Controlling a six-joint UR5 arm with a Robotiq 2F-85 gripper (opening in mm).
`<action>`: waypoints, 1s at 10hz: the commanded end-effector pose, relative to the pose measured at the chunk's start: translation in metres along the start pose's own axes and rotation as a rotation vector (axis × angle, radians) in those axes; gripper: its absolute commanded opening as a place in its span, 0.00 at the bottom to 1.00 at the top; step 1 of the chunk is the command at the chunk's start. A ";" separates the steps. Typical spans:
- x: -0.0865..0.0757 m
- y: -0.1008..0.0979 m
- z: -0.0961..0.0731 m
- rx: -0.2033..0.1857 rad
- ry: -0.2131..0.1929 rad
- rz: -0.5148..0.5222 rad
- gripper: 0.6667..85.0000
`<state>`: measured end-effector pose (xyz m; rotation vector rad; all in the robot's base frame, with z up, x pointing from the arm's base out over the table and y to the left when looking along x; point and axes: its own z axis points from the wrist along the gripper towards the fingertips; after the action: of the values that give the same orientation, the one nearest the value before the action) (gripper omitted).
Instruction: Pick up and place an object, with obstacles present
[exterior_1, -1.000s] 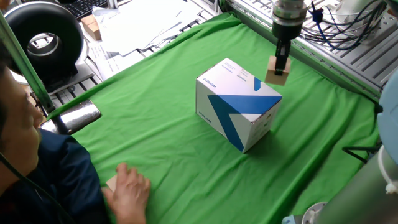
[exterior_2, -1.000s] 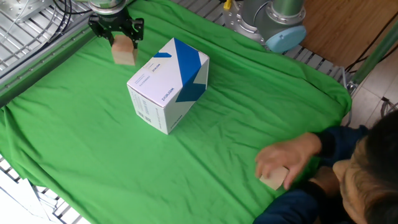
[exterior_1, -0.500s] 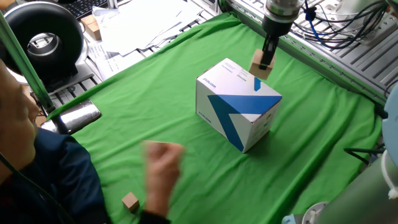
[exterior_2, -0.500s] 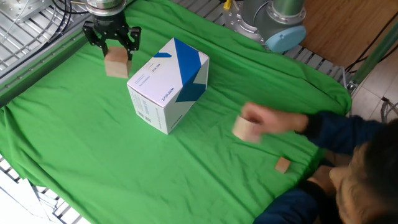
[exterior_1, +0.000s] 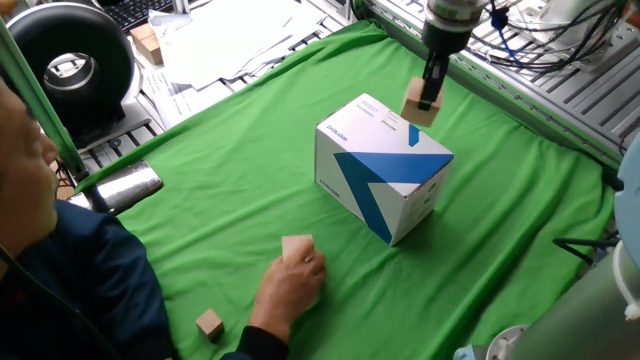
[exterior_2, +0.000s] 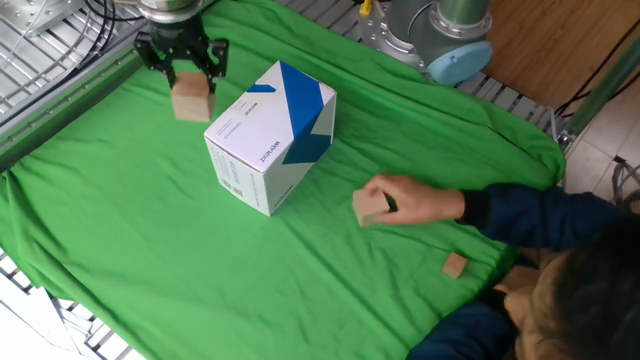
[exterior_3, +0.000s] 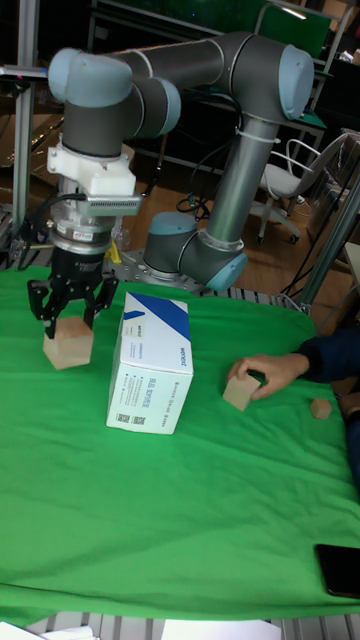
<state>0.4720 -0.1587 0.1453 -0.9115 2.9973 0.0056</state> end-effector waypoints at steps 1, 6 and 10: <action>0.012 0.020 -0.066 -0.015 0.092 -0.008 0.01; 0.001 0.061 -0.103 -0.039 0.141 0.047 0.01; -0.019 0.089 -0.112 -0.057 0.148 0.097 0.01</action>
<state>0.4375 -0.0964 0.2487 -0.8434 3.1784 0.0017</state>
